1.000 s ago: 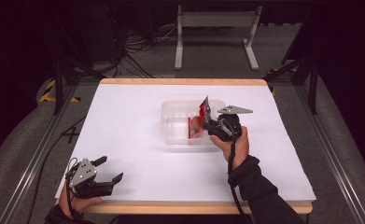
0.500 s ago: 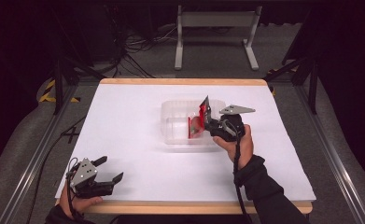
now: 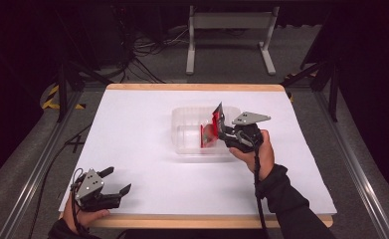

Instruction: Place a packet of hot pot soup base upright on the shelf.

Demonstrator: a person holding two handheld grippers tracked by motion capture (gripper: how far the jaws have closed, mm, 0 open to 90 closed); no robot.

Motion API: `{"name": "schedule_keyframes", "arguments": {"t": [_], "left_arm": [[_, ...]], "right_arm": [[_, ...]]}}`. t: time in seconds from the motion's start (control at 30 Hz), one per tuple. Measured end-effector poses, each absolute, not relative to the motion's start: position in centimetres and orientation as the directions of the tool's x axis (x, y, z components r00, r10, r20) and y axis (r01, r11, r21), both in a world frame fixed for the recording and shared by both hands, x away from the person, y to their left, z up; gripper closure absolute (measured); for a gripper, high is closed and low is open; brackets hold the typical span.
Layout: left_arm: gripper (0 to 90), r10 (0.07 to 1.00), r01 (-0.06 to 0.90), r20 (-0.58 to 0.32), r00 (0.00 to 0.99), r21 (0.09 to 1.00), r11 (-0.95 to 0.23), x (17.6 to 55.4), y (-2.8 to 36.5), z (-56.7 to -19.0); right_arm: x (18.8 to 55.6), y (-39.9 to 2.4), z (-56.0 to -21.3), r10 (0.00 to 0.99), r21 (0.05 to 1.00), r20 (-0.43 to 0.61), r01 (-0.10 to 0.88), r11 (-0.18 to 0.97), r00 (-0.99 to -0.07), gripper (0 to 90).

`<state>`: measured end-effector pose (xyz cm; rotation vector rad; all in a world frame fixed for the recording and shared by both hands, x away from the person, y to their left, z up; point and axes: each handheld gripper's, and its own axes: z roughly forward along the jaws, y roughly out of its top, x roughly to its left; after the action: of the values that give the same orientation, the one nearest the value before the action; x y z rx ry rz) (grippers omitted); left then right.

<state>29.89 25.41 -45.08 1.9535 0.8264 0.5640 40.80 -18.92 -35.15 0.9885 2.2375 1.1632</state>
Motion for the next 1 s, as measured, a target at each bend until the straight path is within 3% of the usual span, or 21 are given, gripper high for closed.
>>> {"name": "schedule_keyframes", "arguments": {"t": [1.0], "left_arm": [[16.8, 0.738, 0.330, 0.057, 0.673, 0.869, -0.368, 30.0, 25.3, -45.3]], "right_arm": [[39.0, -21.1, -34.4, 0.664, 0.776, -0.189, 0.305, 0.552, -0.723, 61.5]]}}
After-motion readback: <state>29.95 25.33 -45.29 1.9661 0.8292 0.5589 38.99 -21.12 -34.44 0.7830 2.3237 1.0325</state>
